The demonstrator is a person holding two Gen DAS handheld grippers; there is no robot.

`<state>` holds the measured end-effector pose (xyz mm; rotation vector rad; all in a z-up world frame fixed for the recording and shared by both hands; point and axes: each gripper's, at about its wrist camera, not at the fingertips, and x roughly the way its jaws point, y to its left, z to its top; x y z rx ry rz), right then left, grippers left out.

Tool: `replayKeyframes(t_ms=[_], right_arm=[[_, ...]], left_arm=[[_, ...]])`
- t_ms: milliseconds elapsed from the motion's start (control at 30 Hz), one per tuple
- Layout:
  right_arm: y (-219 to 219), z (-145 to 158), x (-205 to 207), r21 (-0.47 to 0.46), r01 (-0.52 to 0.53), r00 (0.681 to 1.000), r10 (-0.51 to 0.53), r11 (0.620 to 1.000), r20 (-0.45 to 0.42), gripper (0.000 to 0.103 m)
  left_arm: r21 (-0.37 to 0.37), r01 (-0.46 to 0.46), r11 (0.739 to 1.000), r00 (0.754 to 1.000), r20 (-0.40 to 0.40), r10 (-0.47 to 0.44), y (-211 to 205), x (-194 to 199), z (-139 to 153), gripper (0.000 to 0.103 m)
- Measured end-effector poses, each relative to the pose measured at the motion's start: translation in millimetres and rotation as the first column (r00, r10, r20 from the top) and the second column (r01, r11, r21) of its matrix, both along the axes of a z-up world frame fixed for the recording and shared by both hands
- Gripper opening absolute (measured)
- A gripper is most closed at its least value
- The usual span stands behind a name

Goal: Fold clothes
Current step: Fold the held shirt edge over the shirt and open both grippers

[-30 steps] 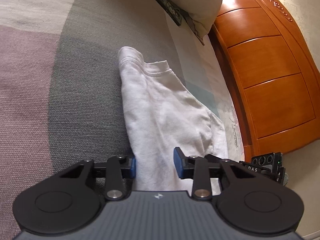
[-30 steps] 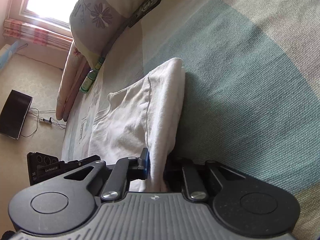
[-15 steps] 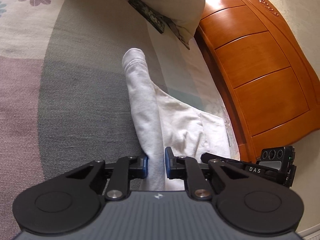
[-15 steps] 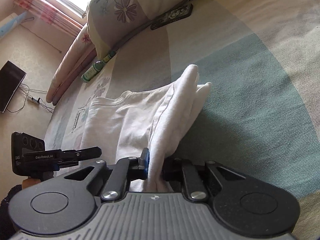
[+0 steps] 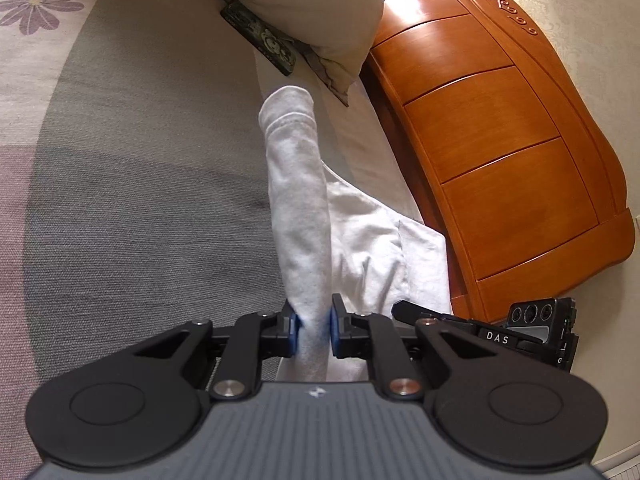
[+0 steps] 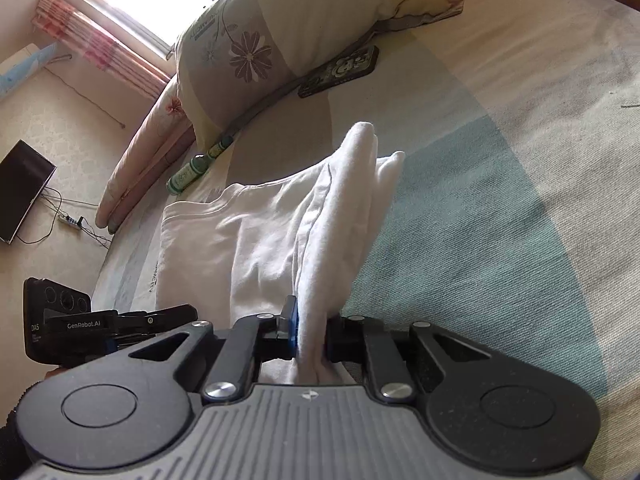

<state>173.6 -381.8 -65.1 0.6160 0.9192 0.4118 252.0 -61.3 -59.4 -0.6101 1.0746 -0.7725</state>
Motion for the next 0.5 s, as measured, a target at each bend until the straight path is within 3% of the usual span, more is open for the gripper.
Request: replayKeyframes(t_ms=[200,500], right_arm=[[-32.7,2.0,1.7,-0.015,0.053,0.998,-0.053,0.998,-0.016,0.016],[-119.5,10.4,8.9,-0.072,0.188,0.981,-0.191,0.98,-0.043,0.015]], left_arm=[[-0.007,0.044,0.999,0.998,-0.043,-0.044,-25.6,8.7,-7.1,0.012],[-0.032,0.167,0.985,0.984,-0.057,-0.168,-123.1,36.1,-4.3,0.011]])
